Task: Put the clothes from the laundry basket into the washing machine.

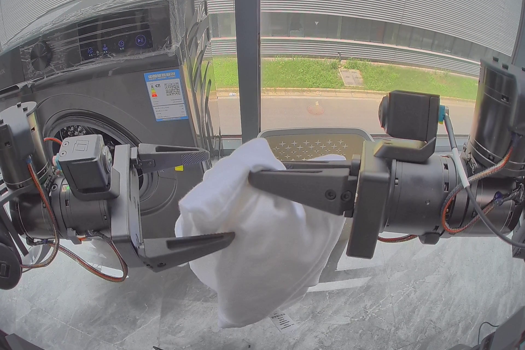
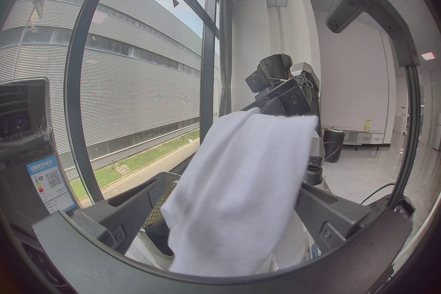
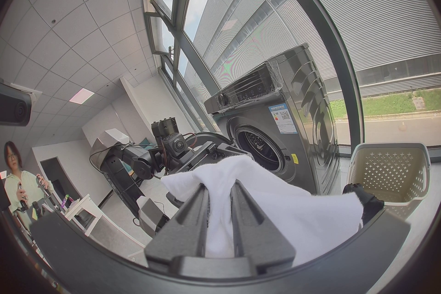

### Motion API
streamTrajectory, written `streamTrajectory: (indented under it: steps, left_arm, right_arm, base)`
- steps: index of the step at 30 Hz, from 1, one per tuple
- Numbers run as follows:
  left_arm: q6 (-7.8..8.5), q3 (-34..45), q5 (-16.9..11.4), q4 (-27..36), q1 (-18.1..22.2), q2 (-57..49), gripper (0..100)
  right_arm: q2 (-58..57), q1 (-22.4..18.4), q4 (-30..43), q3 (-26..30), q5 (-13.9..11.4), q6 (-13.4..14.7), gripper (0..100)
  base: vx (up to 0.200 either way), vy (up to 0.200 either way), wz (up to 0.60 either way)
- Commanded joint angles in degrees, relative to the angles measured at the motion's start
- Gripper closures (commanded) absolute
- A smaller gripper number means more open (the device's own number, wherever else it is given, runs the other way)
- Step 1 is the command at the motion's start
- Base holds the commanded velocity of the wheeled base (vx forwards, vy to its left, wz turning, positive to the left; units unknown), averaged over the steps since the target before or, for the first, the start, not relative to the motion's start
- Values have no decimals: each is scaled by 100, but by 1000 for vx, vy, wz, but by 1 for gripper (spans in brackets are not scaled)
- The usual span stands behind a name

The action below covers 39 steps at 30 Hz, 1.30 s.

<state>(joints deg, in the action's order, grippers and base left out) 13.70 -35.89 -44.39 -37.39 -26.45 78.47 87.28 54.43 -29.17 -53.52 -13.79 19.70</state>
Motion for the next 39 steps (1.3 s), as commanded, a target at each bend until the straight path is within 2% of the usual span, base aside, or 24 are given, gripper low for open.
streamTrajectory:
  steps: [1,14,15,19,24,29,38,39]
  left_arm:
    - [1,-102,-9,-14,70,2,0]
    - [18,-102,-26,-23,-53,72,0]
    - [18,-102,-26,-23,-53,72,100]
    - [1,-111,-9,-67,-53,89,100]
    - [-96,-85,0,-480,-44,133,100]
    - [-113,-129,0,-515,-44,72,100]
    - [-140,-524,79,-506,-44,19,100]
    - [-245,-595,132,-515,-44,37,100]
  right_arm:
    - [-36,6,-1,-10,-1,-1,100]
    - [-1,129,-1,-27,-10,8,100]
    - [8,129,-1,-18,-10,8,100]
    - [-1,129,-1,-10,-10,8,100]
    - [-19,129,-1,25,-1,69,100]
    - [-19,15,-1,87,8,87,100]
    - [113,-697,-10,140,104,69,100]
    - [105,-750,-10,131,96,69,100]
  base:
    - [0,0,0]
    - [0,0,0]
    - [0,0,0]
    - [0,0,0]
    - [0,0,0]
    - [0,0,0]
    - [0,0,0]
    - [0,0,0]
